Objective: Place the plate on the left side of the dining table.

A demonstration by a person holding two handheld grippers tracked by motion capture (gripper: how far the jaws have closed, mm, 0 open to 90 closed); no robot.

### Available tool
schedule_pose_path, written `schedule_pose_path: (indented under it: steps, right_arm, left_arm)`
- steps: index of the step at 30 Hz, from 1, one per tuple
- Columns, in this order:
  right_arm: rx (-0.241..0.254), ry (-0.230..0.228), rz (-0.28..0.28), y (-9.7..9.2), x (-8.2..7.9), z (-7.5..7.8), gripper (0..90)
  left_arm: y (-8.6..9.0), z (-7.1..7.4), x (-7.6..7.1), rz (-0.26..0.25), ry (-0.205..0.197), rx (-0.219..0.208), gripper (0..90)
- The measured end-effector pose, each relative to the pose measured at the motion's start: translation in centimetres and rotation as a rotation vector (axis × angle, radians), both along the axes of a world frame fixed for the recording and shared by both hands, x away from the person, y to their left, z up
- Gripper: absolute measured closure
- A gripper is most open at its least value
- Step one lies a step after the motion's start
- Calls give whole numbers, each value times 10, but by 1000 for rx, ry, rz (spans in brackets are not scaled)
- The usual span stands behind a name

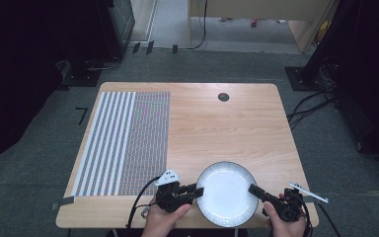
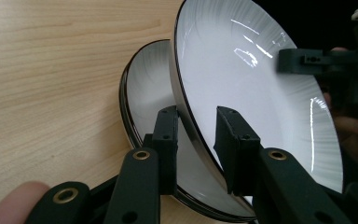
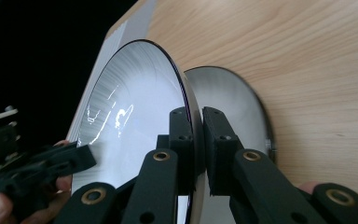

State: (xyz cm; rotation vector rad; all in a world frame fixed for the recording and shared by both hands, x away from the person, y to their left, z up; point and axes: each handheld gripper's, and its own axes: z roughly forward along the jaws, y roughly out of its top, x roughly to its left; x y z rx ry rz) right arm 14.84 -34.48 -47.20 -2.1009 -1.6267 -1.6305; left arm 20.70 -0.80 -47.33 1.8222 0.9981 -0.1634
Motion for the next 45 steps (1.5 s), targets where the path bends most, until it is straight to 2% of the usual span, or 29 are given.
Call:
schedule_pose_path:
  steps: [3, 6, 11, 15, 26, 33, 35, 45]
  right_arm:
    - [4, -17, 16, 7, -2, 2, 831]
    - [-7, -33, 28, 11, -2, 4, 825]
    - [-13, -32, 23, 16, -3, 5, 825]
    - [-16, -33, 27, 20, 0, 7, 827]
    - [-29, -37, 58, 41, 16, 19, 829]
    - [-22, -48, 77, 63, 29, 28, 830]
    - [-23, -55, 85, 71, 34, 31, 830]
    - [-26, -55, 124, 115, 65, 39, 830]
  left_arm:
    - [3, 2, 0, 15, -6, 19, 738]
    - [5, 1, 2, 18, 10, 40, 765]
    - [9, 2, 5, 15, 34, 44, 777]
    - [13, 8, 6, 18, 31, 58, 777]
    - [33, 19, 12, 51, 23, 57, 781]
    - [57, 31, 18, 83, 6, 56, 785]
    - [69, 35, 22, 99, 2, 55, 786]
    - [115, 42, 37, 171, 12, 41, 792]
